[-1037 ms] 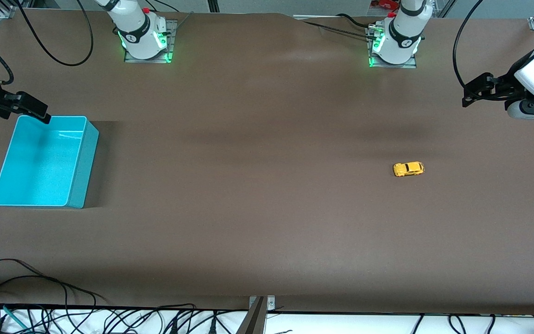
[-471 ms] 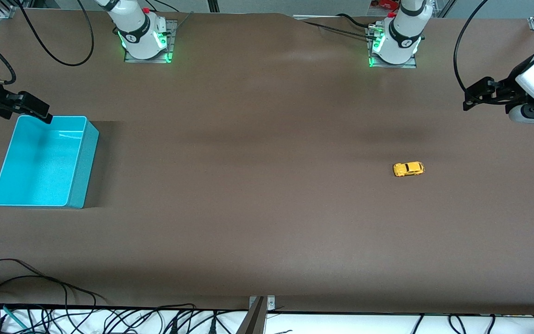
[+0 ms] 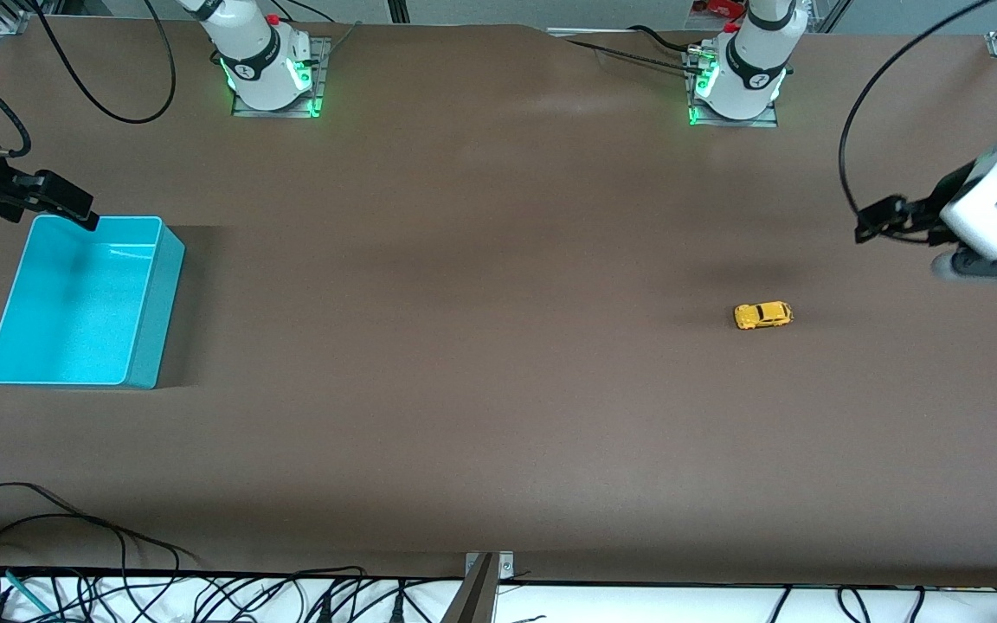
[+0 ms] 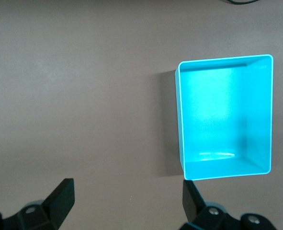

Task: Wind up and store yellow beetle car
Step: 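Move the left gripper over the yellow beetle car and lower it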

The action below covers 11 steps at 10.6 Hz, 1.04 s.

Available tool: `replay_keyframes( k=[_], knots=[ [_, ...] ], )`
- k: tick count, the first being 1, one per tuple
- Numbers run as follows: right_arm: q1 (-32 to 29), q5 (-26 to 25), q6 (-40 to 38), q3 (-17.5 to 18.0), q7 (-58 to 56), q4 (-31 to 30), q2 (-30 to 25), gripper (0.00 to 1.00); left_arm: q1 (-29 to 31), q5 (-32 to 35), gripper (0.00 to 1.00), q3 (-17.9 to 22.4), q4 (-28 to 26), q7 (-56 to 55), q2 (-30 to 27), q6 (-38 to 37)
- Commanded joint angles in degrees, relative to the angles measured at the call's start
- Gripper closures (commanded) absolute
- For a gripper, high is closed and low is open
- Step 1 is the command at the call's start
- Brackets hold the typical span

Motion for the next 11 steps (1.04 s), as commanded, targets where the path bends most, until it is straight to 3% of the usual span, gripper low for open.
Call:
replay_keyframes(
  k=[1,11],
  knots=[
    [-0.3,0.6,-0.5,0.3,-0.7,0.7,-0.2,0.0,0.2,1.2,0.0,0.0,-1.6,0.1,0.2,2.1],
    [-0.3,0.6,-0.4,0.4,-0.7,0.7,-0.2,0.0,0.6,1.2,0.0,0.2,-20.7,0.3,2.4,27.8]
  ],
)
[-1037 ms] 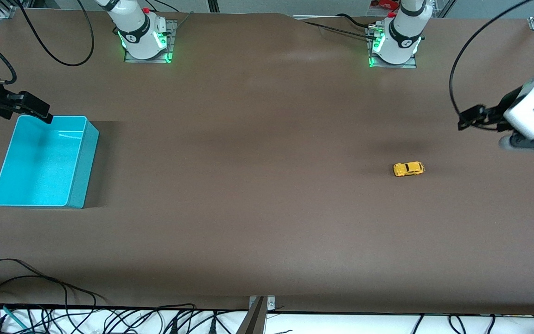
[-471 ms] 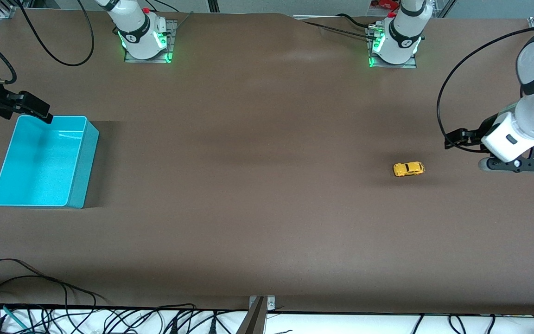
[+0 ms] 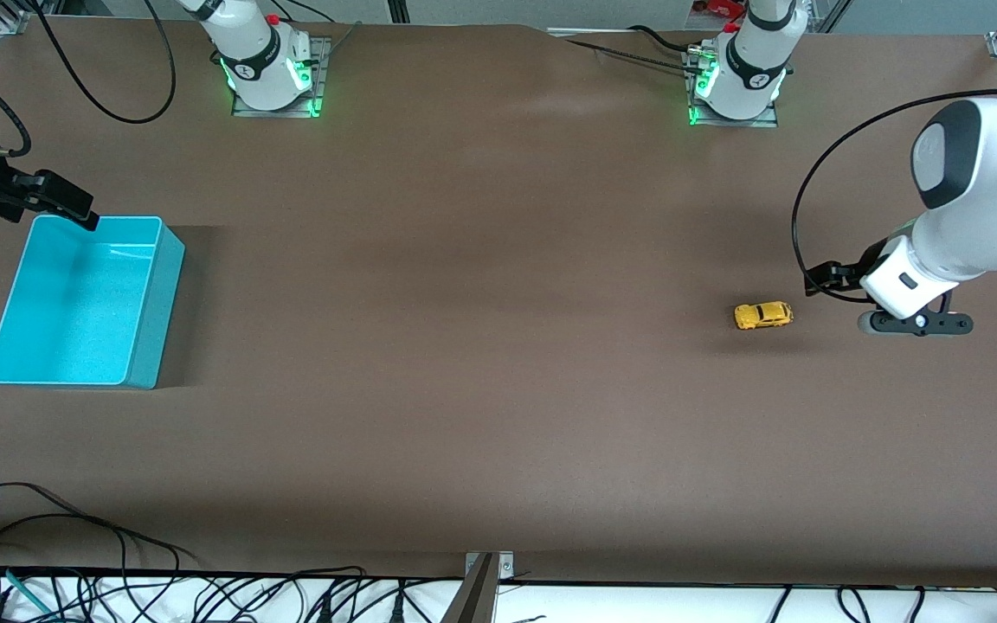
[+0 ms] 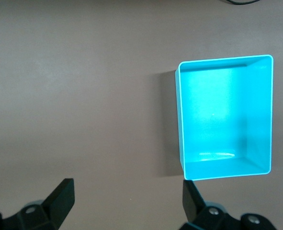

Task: Wind up and store yellow beetle car
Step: 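Move the left gripper over the yellow beetle car and lower it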

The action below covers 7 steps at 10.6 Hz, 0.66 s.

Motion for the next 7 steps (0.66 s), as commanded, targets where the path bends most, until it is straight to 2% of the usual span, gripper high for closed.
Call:
replay_keyframes(
  k=[1,6,7],
  knots=[
    [-0.3,0.6,-0.4,0.3,-0.7,0.7,-0.2,0.0,0.6,1.2,0.0,-0.1,-6.3,0.4,-0.5,7.5],
    [-0.3,0.6,-0.4,0.4,-0.7,0.7,-0.2,0.0,0.7,1.3,0.0,-0.2,-14.5,1.1,-0.4,16.8],
    [-0.3,0.6,-0.4,0.4,-0.7,0.7,-0.2,0.0,0.6,1.3,0.0,-0.2,-16.9,5.6,-0.4,19.8]
  ],
)
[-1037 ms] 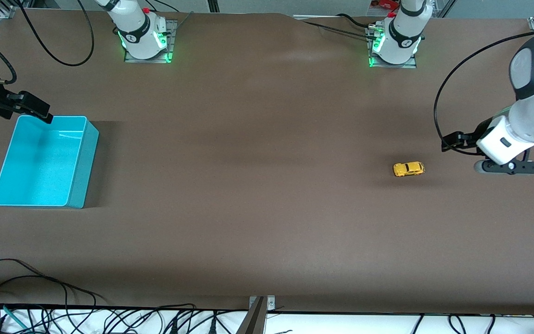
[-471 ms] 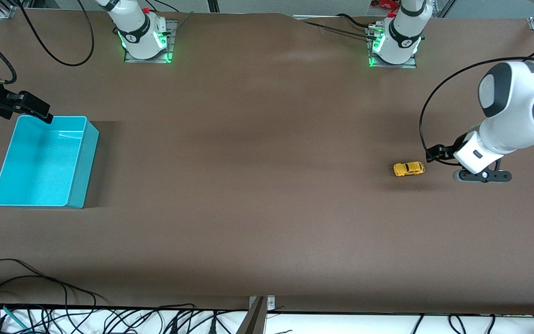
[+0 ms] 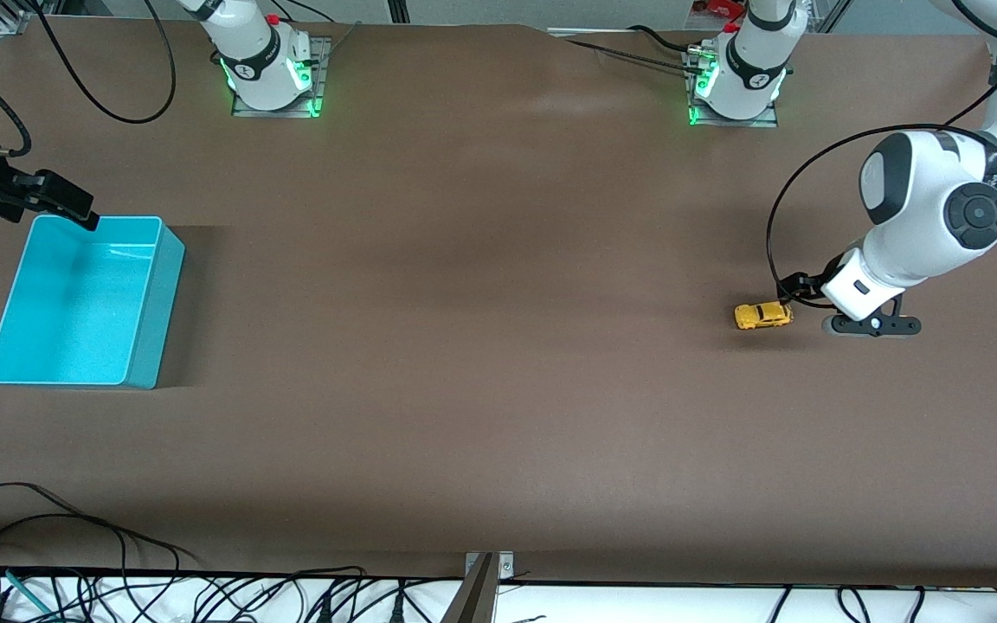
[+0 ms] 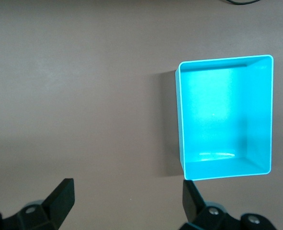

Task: Wind up and store yellow beetle car
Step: 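Move the left gripper over the yellow beetle car and lower it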

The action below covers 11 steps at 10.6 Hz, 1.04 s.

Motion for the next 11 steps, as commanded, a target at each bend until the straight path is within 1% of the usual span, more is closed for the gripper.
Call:
replay_keyframes(
  k=[1,4,7,9,11],
  knots=[
    [-0.3,0.6,-0.4,0.3,-0.7,0.7,-0.2,0.0,0.4,1.2,0.0,-0.3,-6.0,10.8,-1.0,7.0],
    [-0.3,0.6,-0.4,0.3,-0.7,0.7,-0.2,0.0,0.9,1.2,0.0,-0.3,-6.9,29.3,-0.2,7.5],
    [-0.3,0.4,-0.7,1.1,-0.7,1.1,-0.2,0.0,0.9,1.2,0.0,-0.3,-6.9,43.4,0.8,7.9],
    [-0.3,0.4,-0.8,1.3,-0.6,1.3,-0.2,0.0,0.9,1.2,0.0,-0.3,-7.8,57.4,2.0,12.2],
    [-0.3,0.4,-0.7,1.2,-0.6,1.3,-0.2,0.0,0.9,1.2,0.0,-0.3,-7.9,64.0,4.2,13.2]
  ],
)
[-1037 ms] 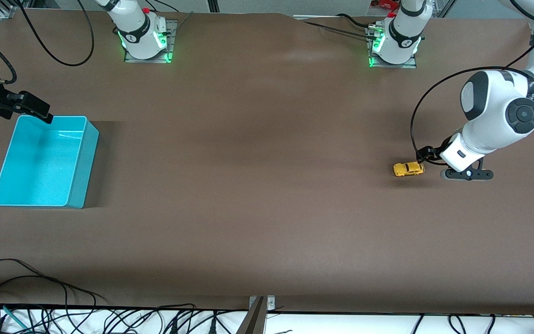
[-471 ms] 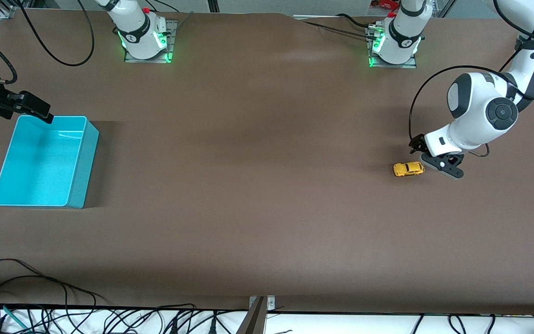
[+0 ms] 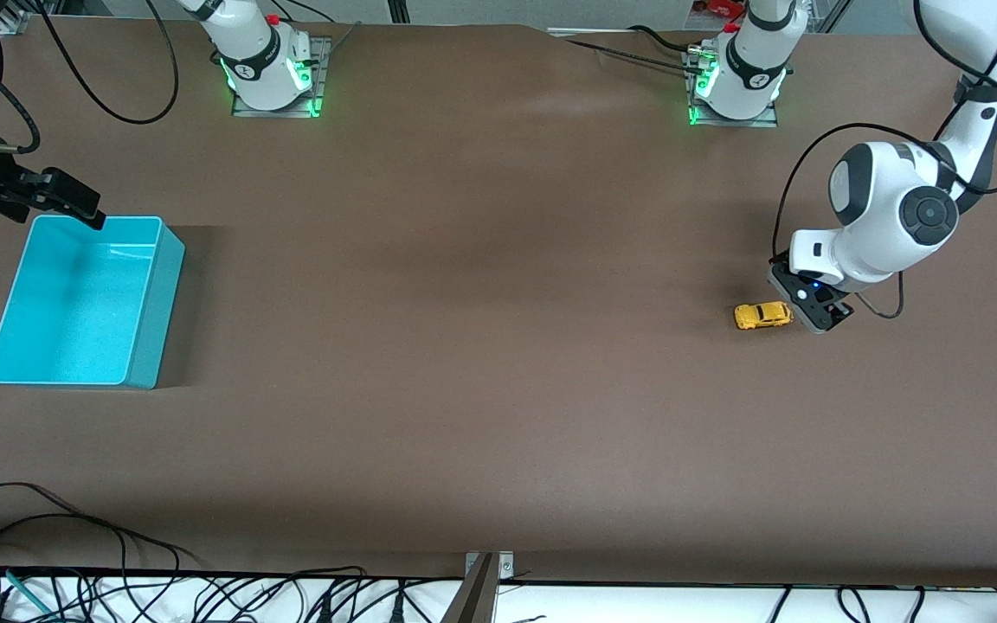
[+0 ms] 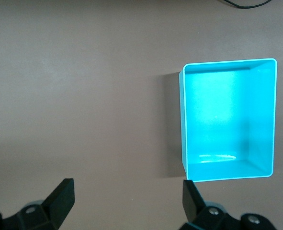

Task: Wind up and store yellow beetle car
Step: 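Close the left gripper on the yellow car, pressing it onto the table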

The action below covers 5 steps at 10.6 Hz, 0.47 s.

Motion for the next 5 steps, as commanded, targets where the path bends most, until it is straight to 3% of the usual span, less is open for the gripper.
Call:
replay_keyframes(
  k=[1,3,5],
  knots=[
    [-0.3,0.4,-0.6,0.3,-0.6,1.0,-0.2,0.0,0.5,1.0,0.0,-0.3,-0.4,8.5,2.8,2.0],
    [-0.3,0.4,-0.4,0.1,-0.7,1.0,-0.2,0.0,0.5,1.0,0.0,-0.3,-0.5,17.2,4.3,5.5],
    [-0.3,0.4,-0.4,0.4,-0.6,1.0,-0.2,0.0,0.5,0.9,0.0,-0.3,-0.3,18.9,5.9,6.7]
  ],
)
